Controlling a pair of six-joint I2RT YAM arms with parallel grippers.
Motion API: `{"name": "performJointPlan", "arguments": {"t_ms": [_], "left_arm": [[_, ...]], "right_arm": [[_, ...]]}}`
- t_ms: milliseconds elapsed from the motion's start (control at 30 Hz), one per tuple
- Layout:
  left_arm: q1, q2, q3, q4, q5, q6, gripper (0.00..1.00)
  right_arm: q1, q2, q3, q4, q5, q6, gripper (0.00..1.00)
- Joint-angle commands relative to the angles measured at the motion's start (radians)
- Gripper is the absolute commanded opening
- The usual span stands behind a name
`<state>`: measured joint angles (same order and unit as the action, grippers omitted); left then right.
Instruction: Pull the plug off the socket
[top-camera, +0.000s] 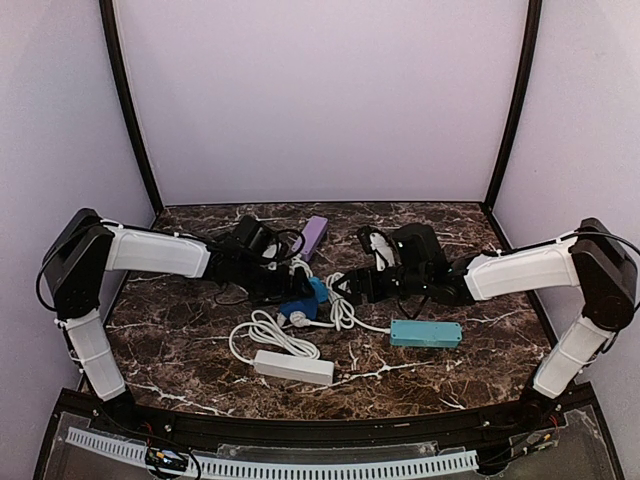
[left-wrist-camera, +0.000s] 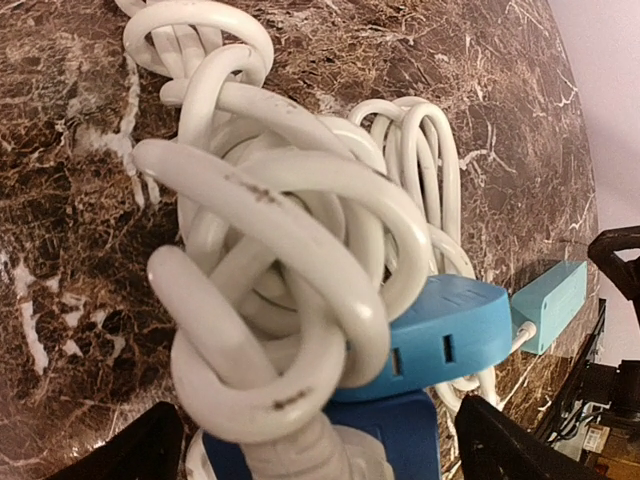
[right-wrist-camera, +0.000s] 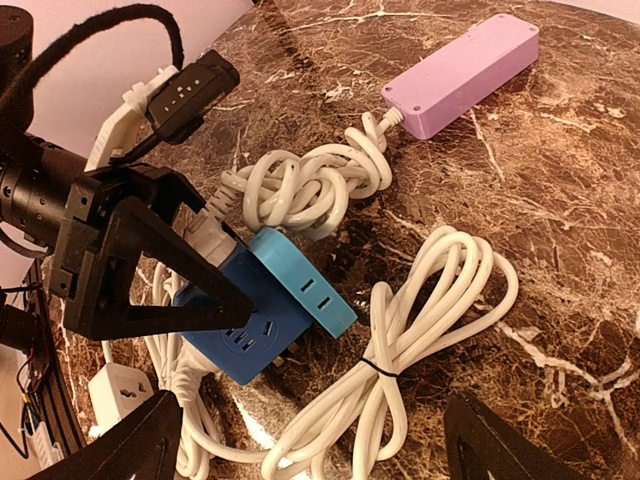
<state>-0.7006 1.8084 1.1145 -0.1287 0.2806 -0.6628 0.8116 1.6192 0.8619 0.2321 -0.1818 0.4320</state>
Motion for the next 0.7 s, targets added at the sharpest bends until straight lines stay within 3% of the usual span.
{"name": "performJointPlan", "arguments": {"t_ms": [0, 200, 400, 667], "left_arm": [[-0.008, 0.027, 0.033, -0.011, 0.003, 0.012, 0.96], [-0.009, 0.045, 0.051, -0.012, -0.001, 0.021, 0.87], [-0.01, 0.054, 0.052, -0.026, 0.013, 0.019, 0.7], [-0.01, 0.03, 0.048, -0.034, 0.042, 0.05, 0.58]], "right_arm": [[0.002, 0.001, -0.002, 0.03, 0.014, 0.01, 0.9], [0.002, 0.007, -0.004, 0.029, 0.014, 0.01, 0.9], [0.002, 0.005, 0.003, 0.019, 0.026, -0.003, 0.9], [0.0, -0.003, 0.012, 0.0, 0.035, -0.03, 0.9]]}}
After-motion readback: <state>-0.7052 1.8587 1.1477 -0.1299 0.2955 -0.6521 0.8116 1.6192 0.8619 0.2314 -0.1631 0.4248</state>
